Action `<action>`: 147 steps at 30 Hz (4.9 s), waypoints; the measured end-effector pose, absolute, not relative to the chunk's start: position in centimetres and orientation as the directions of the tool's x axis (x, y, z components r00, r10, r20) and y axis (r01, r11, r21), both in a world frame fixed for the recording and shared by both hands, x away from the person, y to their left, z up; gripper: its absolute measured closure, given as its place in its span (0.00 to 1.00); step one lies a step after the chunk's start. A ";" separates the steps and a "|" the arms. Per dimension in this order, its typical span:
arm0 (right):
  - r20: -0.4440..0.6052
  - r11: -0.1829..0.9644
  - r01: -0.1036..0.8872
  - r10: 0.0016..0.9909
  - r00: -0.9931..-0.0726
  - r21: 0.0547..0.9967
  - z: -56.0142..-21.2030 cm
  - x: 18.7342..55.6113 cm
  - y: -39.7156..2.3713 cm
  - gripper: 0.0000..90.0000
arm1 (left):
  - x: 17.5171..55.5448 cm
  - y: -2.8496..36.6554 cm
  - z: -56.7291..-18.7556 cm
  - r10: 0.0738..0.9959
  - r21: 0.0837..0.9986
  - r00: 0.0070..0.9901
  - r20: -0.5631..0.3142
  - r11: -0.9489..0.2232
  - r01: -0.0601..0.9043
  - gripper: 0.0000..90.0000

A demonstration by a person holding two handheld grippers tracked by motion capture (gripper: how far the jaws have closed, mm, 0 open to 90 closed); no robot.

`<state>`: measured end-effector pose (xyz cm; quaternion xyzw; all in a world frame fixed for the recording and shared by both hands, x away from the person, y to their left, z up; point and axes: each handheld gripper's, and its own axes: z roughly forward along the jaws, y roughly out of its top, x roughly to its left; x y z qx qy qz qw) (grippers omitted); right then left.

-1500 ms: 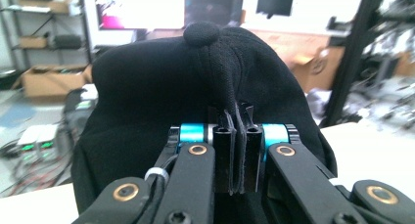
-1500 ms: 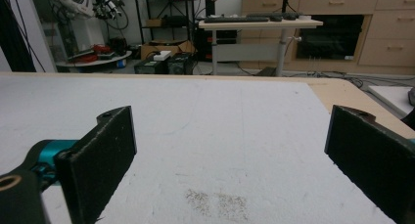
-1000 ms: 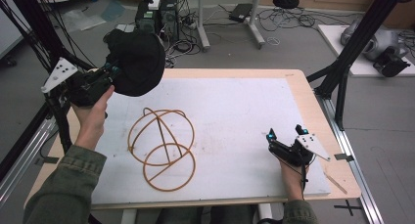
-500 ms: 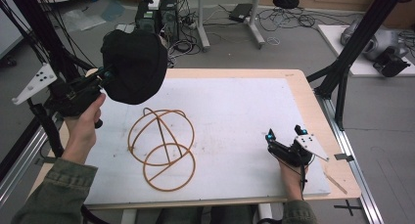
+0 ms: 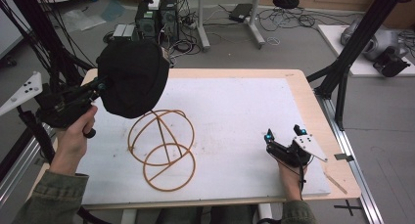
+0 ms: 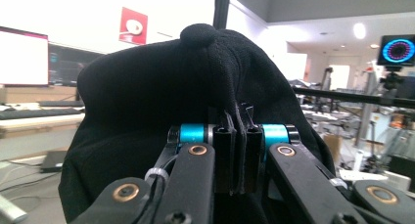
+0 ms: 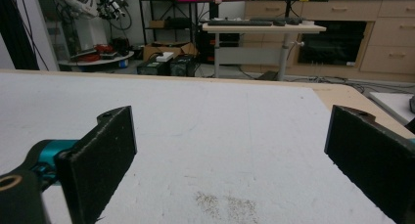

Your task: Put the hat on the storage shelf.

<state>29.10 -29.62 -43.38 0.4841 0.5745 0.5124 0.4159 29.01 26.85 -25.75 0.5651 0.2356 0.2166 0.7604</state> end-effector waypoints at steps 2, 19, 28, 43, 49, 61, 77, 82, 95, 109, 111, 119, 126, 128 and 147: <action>0.019 0.006 0.131 0.982 -0.186 0.991 -43.4 29.1 -29.6 0.05 | 28.8 26.9 -25.9 0.574 0.963 0.812 -0.104 0.261 -0.061 0.97; 0.002 0.024 0.130 0.980 -0.199 0.991 -43.5 29.2 -29.3 0.05 | 28.4 25.5 -25.0 0.409 0.998 0.912 -0.033 0.063 0.008 0.97; 0.002 0.023 0.126 0.980 -0.197 0.992 -43.4 29.2 -29.4 0.05 | 27.9 23.9 -25.0 0.352 0.999 0.936 -0.010 -0.040 0.026 0.97; 0.010 0.015 0.126 0.981 -0.192 0.992 -43.3 29.1 -29.5 0.05 | 27.3 23.0 -25.7 0.306 0.992 0.952 0.005 -0.125 0.035 0.97; 0.005 0.019 0.122 0.982 -0.191 0.992 -43.3 29.1 -29.5 0.05 | 27.4 22.8 -25.8 0.302 0.988 0.953 -0.034 -0.132 0.077 0.97; 0.010 0.014 0.121 0.981 -0.192 0.993 -43.3 29.0 -29.6 0.05 | 27.7 22.2 -25.8 0.278 0.980 0.959 -0.063 -0.167 0.113 0.96; 0.016 0.005 0.117 0.983 -0.181 0.993 -43.2 28.9 -30.0 0.05 | 28.0 21.8 -27.2 0.290 0.982 0.953 -0.092 -0.131 0.134 0.78; 0.016 0.005 0.116 0.983 -0.182 0.993 -43.2 28.9 -30.0 0.05 | 28.2 21.9 -27.6 0.304 0.983 0.947 -0.101 -0.116 0.142 0.67; 0.013 0.008 0.114 0.983 -0.181 0.993 -43.2 28.9 -30.0 0.05 | 28.2 23.3 -28.6 0.357 0.990 0.926 -0.123 -0.021 0.139 0.36; 0.014 0.007 0.115 0.983 -0.182 0.993 -43.1 28.9 -30.1 0.05 | 28.6 25.3 -29.4 0.497 0.984 0.851 -0.168 0.130 0.119 0.19; 0.015 0.006 0.115 0.983 -0.181 0.993 -43.1 28.9 -30.1 0.05 | 28.7 25.5 -29.5 0.507 0.984 0.846 -0.168 0.132 0.116 0.19; 0.007 0.014 0.111 0.984 -0.180 0.994 -43.1 28.9 -30.1 0.05 | 29.2 26.8 -30.6 0.657 0.982 0.736 -0.165 0.177 0.062 0.18; 0.005 0.016 0.111 0.984 -0.180 0.994 -43.1 28.9 -30.0 0.05 | 29.3 26.7 -32.2 0.784 0.988 0.606 -0.133 0.156 0.016 0.18; 0.010 0.010 0.113 0.983 -0.181 0.994 -43.1 28.9 -30.0 0.05 | 29.3 26.7 -32.4 0.796 0.987 0.591 -0.133 0.161 0.004 0.18; 0.014 0.005 0.110 0.985 -0.173 0.994 -43.0 28.8 -30.0 0.05 | 28.4 26.9 -35.1 0.976 0.985 0.182 -0.122 0.142 -0.099 0.17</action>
